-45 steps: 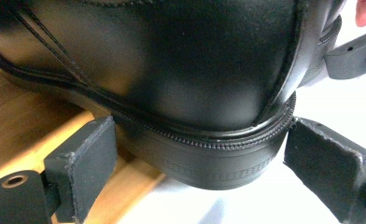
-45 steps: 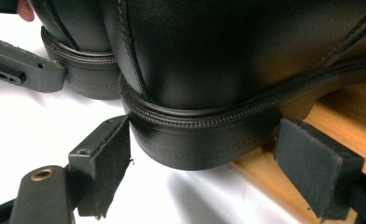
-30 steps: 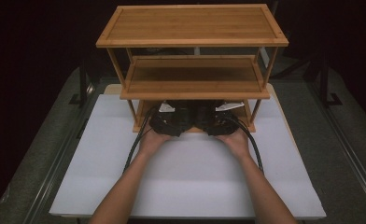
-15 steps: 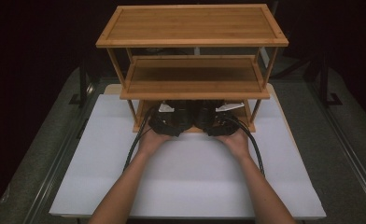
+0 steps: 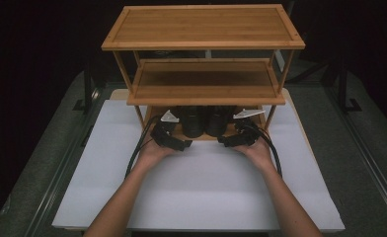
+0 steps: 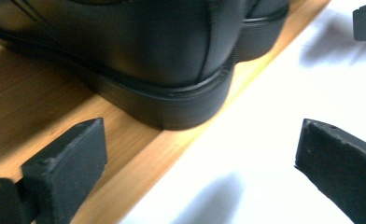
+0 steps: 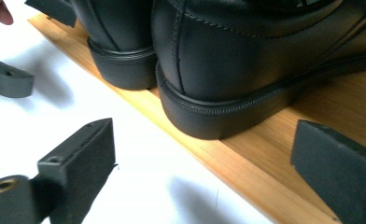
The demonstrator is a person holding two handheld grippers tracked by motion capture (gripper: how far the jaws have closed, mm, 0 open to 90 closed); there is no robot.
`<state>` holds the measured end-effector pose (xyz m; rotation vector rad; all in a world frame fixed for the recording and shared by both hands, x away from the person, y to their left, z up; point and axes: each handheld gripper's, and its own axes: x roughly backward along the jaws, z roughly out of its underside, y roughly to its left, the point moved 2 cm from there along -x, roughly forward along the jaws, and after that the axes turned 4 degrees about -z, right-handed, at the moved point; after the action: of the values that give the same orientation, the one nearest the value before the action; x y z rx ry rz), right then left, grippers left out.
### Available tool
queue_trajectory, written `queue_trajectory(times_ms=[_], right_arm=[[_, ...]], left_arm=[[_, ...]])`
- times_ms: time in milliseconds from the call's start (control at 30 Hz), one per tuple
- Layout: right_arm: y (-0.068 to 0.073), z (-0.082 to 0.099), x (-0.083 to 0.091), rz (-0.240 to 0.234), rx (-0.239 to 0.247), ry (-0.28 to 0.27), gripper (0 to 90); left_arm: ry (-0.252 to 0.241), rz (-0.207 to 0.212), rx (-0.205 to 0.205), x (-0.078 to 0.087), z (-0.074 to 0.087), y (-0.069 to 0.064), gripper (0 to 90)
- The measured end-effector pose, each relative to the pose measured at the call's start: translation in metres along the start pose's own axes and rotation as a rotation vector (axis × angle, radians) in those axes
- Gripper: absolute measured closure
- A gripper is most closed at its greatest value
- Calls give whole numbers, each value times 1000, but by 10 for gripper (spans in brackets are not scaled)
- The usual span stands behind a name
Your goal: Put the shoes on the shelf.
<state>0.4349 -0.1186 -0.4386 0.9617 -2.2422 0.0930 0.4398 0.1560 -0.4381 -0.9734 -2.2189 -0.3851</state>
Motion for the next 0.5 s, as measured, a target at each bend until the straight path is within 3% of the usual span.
queue_trajectory(times_ms=[200, 500], right_arm=[[4, 5, 11, 18, 12, 14, 29], [9, 17, 39, 20, 28, 1, 29]], left_arm=[[-1, 5, -28, 16, 3, -5, 4], [-29, 2, -6, 52, 21, -6, 4]])
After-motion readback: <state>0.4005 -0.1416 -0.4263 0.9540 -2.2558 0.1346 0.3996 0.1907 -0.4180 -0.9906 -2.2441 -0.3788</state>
